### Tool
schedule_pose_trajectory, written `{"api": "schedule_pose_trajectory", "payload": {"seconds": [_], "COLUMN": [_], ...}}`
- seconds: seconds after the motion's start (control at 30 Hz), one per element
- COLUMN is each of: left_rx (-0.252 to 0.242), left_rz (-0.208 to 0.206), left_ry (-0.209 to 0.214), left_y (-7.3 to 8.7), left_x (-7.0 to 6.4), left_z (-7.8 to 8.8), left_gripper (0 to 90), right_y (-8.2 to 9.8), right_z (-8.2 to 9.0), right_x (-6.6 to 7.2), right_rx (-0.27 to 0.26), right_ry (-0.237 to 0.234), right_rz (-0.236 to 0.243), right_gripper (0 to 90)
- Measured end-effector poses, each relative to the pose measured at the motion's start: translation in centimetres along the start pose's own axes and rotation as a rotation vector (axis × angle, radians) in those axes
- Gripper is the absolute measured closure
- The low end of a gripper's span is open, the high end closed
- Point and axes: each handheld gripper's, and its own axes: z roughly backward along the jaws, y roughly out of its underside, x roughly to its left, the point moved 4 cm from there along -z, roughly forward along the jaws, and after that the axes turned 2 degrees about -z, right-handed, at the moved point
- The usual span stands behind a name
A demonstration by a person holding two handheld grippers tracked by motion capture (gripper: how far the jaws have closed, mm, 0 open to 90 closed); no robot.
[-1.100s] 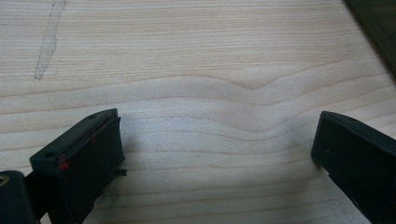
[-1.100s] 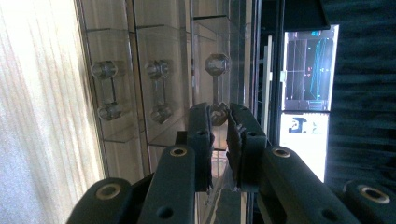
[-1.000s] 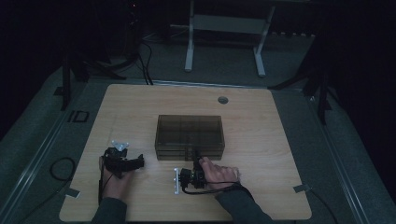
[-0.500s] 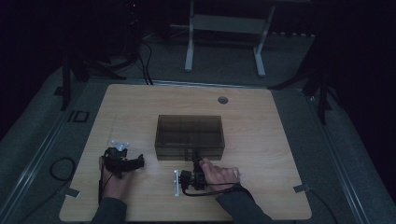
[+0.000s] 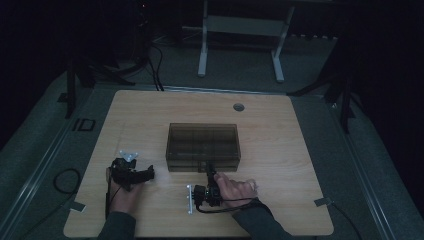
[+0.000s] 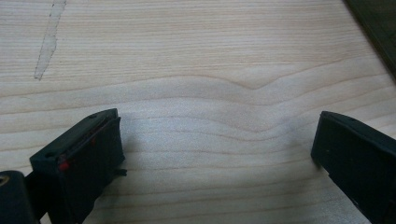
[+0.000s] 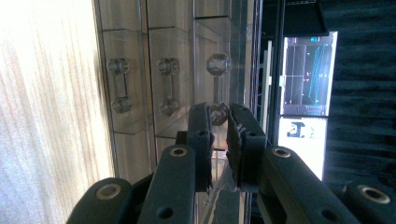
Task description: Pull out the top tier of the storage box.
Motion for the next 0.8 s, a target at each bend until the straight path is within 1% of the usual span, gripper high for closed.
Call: {"api": "schedule_pose_trajectory", "payload": {"seconds": [0.8], "left_rx": [0.000], "left_rz": [0.000], "left_ry": [0.000], "left_y": [0.00], "left_x": [0.00], "left_z": [0.00], "left_gripper": [2.3], "right_y": [0.13], "right_z": [0.96], "right_x": [0.26], "right_rx": [-0.011], "right_ry": [-0.003], "right_rz": [0.002], "right_gripper": [80.0]}}
